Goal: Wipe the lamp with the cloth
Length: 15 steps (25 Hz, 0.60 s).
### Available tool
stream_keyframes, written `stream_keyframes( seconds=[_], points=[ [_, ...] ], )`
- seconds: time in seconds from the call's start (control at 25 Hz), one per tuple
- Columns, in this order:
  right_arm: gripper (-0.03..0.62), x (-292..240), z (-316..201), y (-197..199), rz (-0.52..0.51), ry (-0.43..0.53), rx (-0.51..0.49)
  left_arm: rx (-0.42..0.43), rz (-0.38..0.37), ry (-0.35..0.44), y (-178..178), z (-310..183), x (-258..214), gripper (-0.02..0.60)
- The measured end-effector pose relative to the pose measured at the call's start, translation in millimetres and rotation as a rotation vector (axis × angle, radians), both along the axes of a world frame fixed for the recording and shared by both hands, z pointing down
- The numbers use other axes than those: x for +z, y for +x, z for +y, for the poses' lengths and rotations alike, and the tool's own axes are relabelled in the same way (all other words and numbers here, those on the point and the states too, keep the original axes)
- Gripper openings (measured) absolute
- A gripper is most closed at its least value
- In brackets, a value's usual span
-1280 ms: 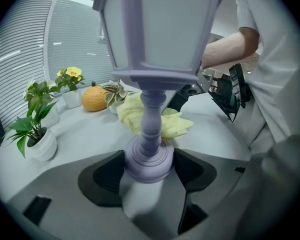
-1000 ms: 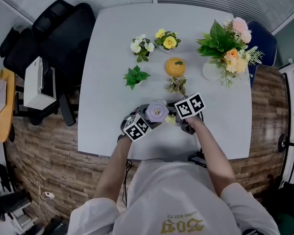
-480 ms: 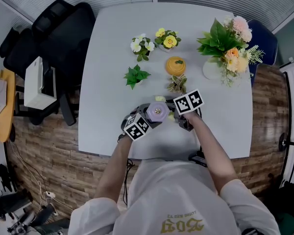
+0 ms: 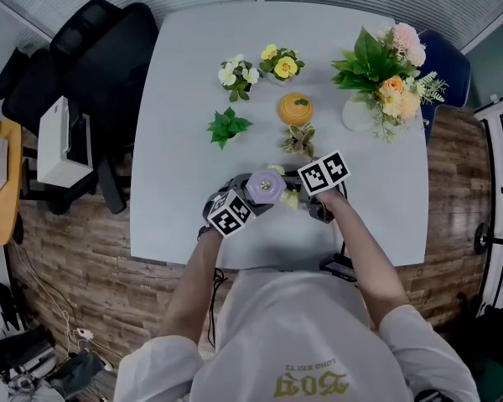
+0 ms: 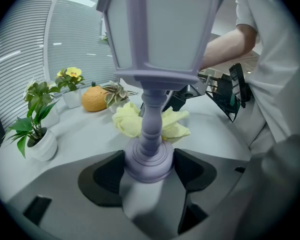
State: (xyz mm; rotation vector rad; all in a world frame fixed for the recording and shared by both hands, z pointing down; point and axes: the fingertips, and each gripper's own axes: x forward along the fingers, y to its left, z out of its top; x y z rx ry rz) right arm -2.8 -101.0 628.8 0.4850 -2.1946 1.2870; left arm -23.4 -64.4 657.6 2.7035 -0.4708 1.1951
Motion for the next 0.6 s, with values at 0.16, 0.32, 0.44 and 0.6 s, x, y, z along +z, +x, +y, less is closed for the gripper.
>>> stream_keyframes(
  seconds=[0.16,0.32,0.44,0.6],
  points=[
    [0.049,0.1,8.8,4.3,0.007,-0.02,-0.018,-0.001,-0.001,-0.001,-0.6,-0.9,-0.3,0.308],
    [0.049,1.1,22.6,5.4,0.005,-0.05,-0.044,0.0,-0.001,-0.002,-0.8,-0.8,-1.0,0.308],
    [0.049,1.9,28.6,5.8,0.01,-0.048,-0.063,0.0,-0.001,-0.001,-0.7,-1.3,0.0,0.308],
    [0.051,-2.5,30.5,7.4,0.014,-0.015,-0.039,0.001,0.006,0.008,0.6,-0.5,-0.4,0.308]
  ],
)
